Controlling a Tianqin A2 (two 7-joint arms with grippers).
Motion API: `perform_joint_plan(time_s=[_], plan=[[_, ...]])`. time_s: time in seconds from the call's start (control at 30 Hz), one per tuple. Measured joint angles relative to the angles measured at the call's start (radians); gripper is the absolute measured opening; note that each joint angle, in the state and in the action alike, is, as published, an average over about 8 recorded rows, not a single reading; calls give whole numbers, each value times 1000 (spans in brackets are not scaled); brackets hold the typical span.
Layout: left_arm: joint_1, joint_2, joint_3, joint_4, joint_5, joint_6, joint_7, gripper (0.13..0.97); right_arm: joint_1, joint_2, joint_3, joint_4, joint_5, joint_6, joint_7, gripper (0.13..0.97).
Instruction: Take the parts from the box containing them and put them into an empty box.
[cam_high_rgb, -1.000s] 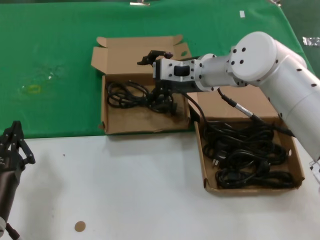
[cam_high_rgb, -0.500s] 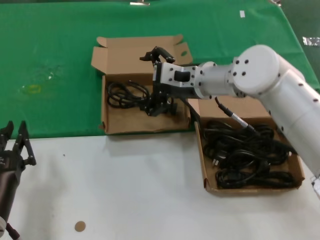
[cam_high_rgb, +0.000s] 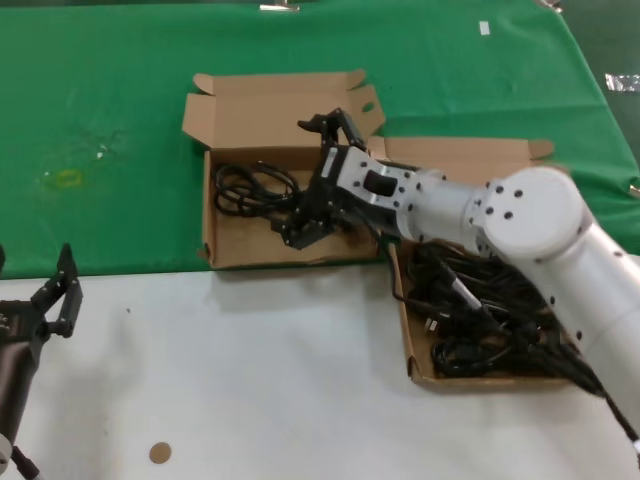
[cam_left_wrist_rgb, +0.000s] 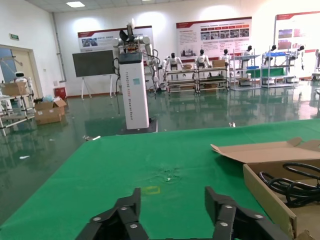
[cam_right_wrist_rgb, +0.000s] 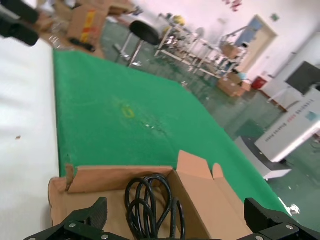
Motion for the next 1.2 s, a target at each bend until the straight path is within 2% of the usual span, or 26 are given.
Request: perform_joint_plan(time_s=[0.17,0.2,0.47,0.5,0.77,0.9,1.2], plan=[[0,0,0,0,0,0,0,447,-76,7,38,58,38,51,12,955],[0,0,0,0,0,0,0,447,-91,9,46,70,46,61,15,957],[0,0,0,0,0,0,1,671,-211,20,106,161,106,141,34,966],[0,0,0,0,0,0,1,671,-226,22,114,173,114,152,37,966],[0,0,0,0,0,0,0,842,-345,33,174,264,174,231,56,966],[0,0,0,0,0,0,0,842,-405,39,204,310,204,271,66,966],[0,0,0,0,0,0,0,939,-540,52,272,414,272,362,87,966]])
